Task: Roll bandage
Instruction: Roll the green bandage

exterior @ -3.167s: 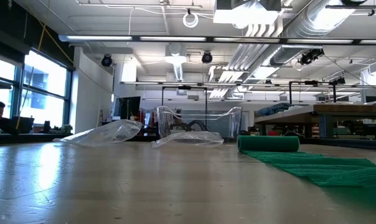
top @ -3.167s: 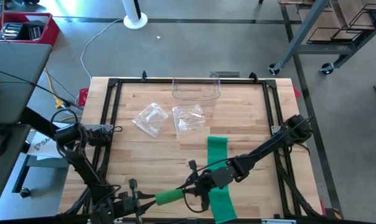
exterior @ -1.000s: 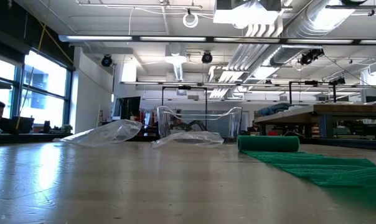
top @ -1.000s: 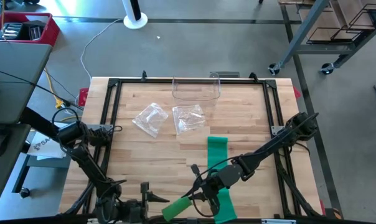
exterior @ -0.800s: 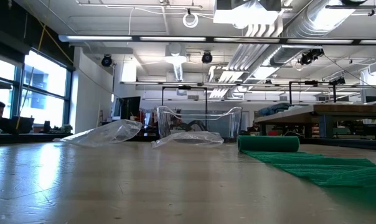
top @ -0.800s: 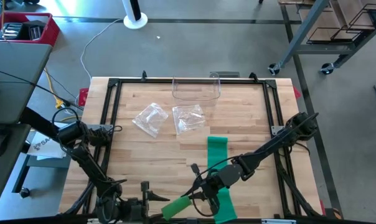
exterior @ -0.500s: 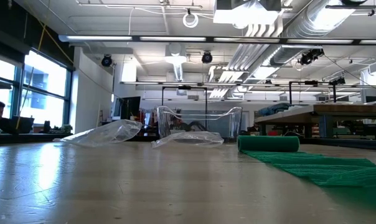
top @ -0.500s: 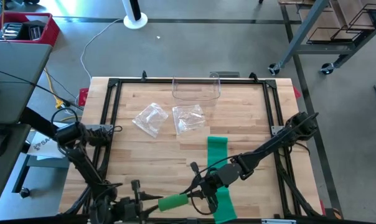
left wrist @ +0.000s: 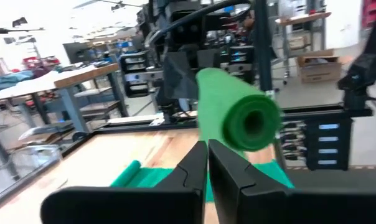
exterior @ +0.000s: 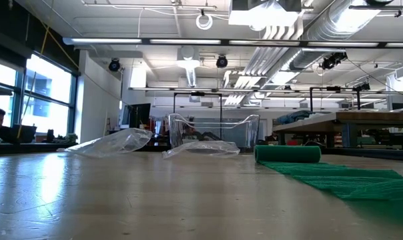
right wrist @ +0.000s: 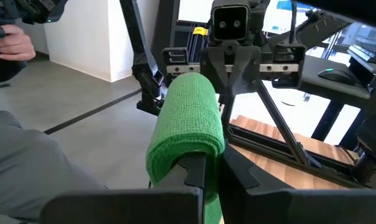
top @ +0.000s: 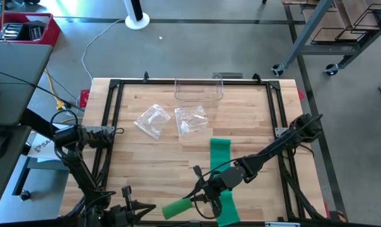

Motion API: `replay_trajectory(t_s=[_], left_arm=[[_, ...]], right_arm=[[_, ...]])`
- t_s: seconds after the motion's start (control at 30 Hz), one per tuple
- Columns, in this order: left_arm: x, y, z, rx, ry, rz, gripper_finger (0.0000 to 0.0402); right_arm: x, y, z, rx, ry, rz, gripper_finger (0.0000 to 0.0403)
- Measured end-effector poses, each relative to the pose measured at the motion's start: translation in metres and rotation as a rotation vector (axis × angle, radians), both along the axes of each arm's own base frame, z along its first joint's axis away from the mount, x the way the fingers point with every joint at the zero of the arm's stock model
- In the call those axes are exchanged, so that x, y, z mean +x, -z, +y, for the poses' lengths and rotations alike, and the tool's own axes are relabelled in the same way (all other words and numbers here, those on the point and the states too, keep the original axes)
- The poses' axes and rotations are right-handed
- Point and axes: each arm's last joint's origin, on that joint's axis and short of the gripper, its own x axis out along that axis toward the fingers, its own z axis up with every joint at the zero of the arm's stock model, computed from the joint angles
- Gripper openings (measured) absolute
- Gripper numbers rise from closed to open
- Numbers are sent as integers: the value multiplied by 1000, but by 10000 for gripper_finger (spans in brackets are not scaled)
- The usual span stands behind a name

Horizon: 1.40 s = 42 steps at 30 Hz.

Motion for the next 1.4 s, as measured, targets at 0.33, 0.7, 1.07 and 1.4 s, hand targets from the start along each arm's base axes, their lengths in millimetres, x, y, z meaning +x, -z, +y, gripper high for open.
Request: replay_trajectory(t_s=[0.33,0.7,1.07,1.4], left_arm=[[16,0,6,-76,56,-31,148],[42,-1,16,-107,156,-50,213],[51,0,22,-95,133,-48,120],[44,1,22,-121,17,-45,18]], right_arm=[[0,0,0,0,1,0,8],[0,0,0,0,1,0,8],[1,1,-1,-11,44,8,8],[-1,10,-5,-29,168,121,51]])
